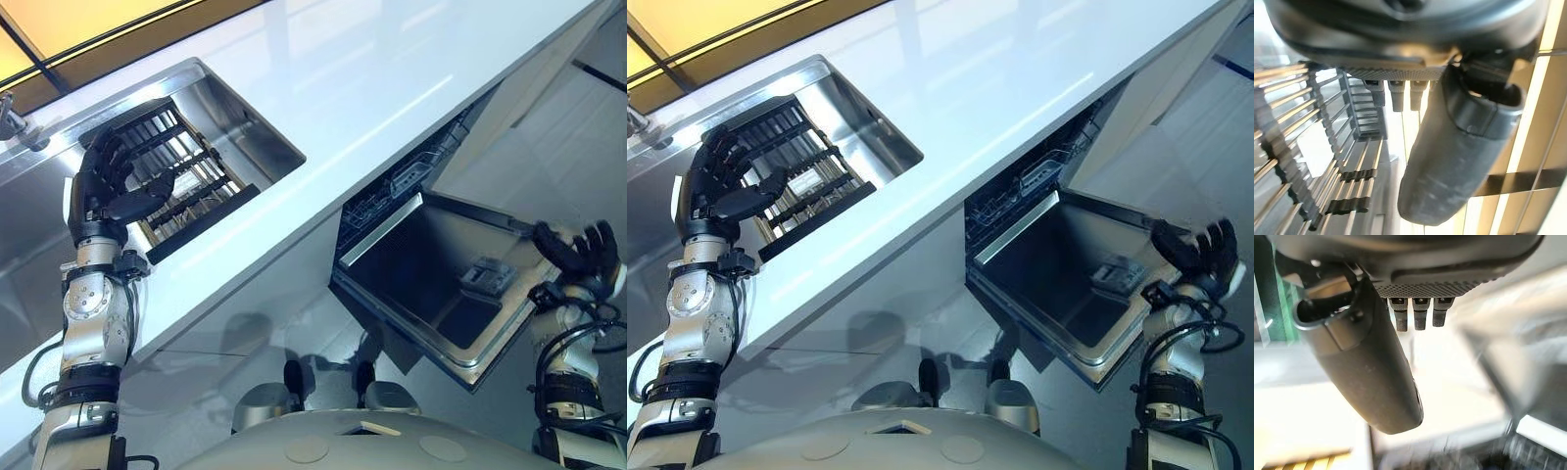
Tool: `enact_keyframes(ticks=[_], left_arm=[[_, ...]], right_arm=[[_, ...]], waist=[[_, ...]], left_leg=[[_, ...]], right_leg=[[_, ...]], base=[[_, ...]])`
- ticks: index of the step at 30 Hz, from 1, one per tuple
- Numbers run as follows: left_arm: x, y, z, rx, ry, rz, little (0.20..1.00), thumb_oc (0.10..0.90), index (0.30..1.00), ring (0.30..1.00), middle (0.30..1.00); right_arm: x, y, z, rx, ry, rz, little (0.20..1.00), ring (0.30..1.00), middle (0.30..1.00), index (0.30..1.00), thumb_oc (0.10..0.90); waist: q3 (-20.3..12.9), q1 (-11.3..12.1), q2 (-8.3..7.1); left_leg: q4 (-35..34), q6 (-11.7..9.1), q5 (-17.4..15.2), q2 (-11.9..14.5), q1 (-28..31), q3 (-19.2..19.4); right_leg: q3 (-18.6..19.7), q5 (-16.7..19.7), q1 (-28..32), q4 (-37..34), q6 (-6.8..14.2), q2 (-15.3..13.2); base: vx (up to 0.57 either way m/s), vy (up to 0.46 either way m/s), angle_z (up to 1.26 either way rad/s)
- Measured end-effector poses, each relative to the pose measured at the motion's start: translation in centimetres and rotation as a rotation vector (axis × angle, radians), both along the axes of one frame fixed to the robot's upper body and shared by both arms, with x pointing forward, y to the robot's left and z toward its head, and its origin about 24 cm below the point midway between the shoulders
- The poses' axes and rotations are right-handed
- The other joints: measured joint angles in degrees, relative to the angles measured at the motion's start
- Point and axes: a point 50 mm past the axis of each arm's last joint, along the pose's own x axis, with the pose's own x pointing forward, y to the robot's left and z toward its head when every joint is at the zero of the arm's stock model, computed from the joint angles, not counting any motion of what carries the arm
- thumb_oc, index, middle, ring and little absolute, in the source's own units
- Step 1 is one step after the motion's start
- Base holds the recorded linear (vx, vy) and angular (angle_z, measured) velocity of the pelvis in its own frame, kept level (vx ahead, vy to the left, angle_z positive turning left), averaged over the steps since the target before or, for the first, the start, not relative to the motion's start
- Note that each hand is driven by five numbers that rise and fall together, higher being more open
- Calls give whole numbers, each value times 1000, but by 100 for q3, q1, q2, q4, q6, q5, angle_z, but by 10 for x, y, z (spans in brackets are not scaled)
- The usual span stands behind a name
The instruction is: Pick up plates and place into dishwasher.
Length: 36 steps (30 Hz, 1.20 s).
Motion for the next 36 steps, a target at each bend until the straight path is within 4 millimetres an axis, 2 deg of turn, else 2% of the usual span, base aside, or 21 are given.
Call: enact_keyframes(ticks=[4,7,8,11,14,18,21,25,28,31,36], left_arm=[[9,1,15,11,-53,-8,900,800,900,900,900],[24,2,44,22,-153,-5,900,800,900,900,900],[26,2,49,23,-172,-2,900,800,900,900,900],[36,4,81,33,-285,5,900,800,900,900,900],[38,9,109,73,-380,15,900,800,900,900,900],[37,11,135,97,-462,17,900,800,900,900,900],[36,12,140,105,-476,21,900,800,900,900,900],[36,13,143,97,-485,30,900,800,900,900,900],[34,15,143,88,-489,39,900,800,900,900,900],[32,19,139,71,-488,57,900,800,900,900,900],[24,25,127,48,-468,89,900,800,900,900,900]], right_arm=[[-7,-4,-9,42,12,-61,900,900,900,900,800],[5,-9,-4,93,-66,-111,900,900,900,900,800],[7,-10,-3,103,-83,-113,900,900,900,900,800],[17,-10,0,158,-151,-94,900,900,900,900,800],[25,-7,-1,219,-216,-62,900,900,900,900,800],[26,-8,-3,290,-306,-69,900,900,900,900,800],[15,-20,-5,325,-343,-95,900,900,900,900,800],[5,-33,-6,389,-403,-104,900,900,900,900,800],[0,-32,-11,465,-489,-69,900,900,900,900,800],[-7,-30,-13,491,-577,42,900,900,900,900,800],[-6,-17,0,449,-627,248,900,900,900,900,800]], waist=[[131,-104,59],[700,-99,243],[784,-103,286],[1211,-84,449],[1435,-47,493],[1585,-23,517],[1632,-31,534],[1668,-24,589],[1668,-29,599],[1668,-51,610],[1664,-48,619]], left_leg=[[494,29,-113,11,-622,-10],[1308,4,-338,87,-1303,-45],[1420,-20,-370,96,-1419,-71],[1978,-56,-503,168,-1992,-150],[2439,-87,-601,170,-2454,-247],[3021,-162,-759,143,-2902,-367],[3270,-187,-843,44,-3067,-434],[3465,-192,-865,-50,-3208,-513],[3500,-211,-876,-61,-3228,-578],[3483,-224,-872,-64,-3203,-627],[3283,-332,-830,-31,-3164,-734]], right_leg=[[26,-5,-512,272,-4,-28],[37,-63,-1010,717,-32,0],[26,-90,-1120,827,-45,2],[-7,-362,-1761,1630,-139,-6],[-24,-684,-2344,2437,-228,-55],[-53,-1069,-2859,3278,-350,-128],[-55,-1300,-3084,3725,-368,-242],[-52,-1426,-3265,4070,-389,-340],[-72,-1458,-3283,4132,-419,-343],[-66,-1459,-3274,4116,-420,-333],[-191,-1381,-3258,3919,-469,-312]], base=[[-213,-187,0],[-147,-207,2],[-94,-157,10],[-99,-146,11],[-61,-94,14],[-33,-21,18],[-12,10,16],[12,19,9],[9,7,1],[21,34,-7],[10,17,-21]])
